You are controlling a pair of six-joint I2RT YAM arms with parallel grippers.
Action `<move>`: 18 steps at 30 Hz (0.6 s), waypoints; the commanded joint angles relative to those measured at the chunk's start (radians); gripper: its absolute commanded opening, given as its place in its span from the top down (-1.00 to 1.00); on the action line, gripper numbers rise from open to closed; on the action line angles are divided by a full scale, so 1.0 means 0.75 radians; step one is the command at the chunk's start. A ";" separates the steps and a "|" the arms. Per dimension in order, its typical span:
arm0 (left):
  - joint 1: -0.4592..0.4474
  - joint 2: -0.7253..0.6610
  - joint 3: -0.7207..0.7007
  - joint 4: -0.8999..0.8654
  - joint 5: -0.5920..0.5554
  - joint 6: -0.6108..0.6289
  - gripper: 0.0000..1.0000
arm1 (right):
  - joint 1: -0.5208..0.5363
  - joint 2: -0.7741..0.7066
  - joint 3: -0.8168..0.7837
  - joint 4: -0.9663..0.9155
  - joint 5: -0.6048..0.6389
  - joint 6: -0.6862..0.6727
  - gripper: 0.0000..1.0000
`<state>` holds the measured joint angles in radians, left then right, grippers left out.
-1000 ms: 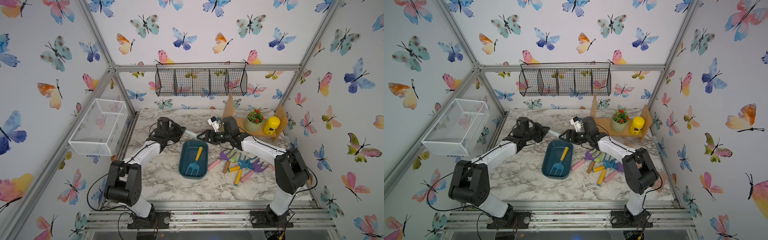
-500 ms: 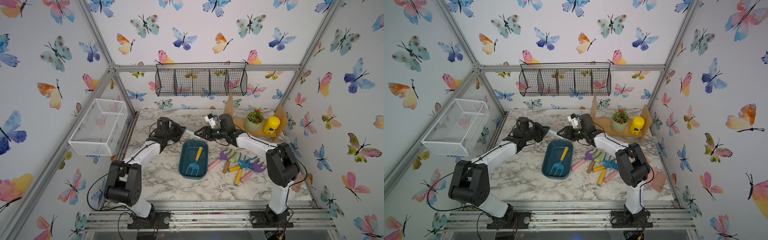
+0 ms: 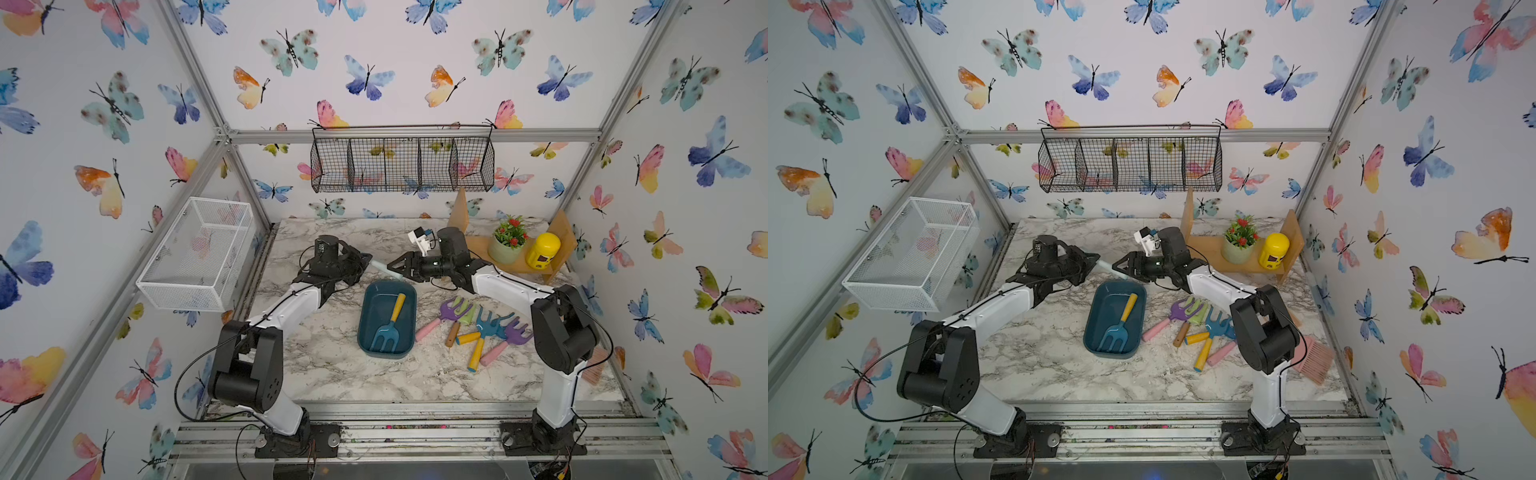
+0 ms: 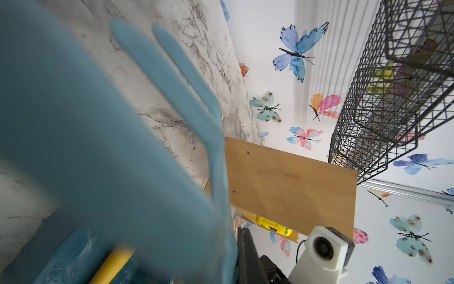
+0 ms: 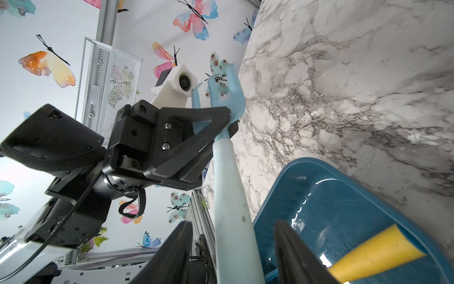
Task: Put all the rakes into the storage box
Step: Pick up the rake at the center of the board.
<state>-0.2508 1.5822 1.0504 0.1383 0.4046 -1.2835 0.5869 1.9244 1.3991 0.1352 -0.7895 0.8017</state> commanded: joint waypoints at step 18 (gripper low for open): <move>-0.027 0.013 0.040 0.054 -0.005 0.034 1.00 | 0.003 0.051 0.041 0.018 -0.029 0.007 0.37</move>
<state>-0.2619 1.5879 1.0595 0.1459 0.4004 -1.2736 0.5888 1.9568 1.4086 0.1467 -0.8257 0.8112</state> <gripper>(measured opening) 0.093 0.331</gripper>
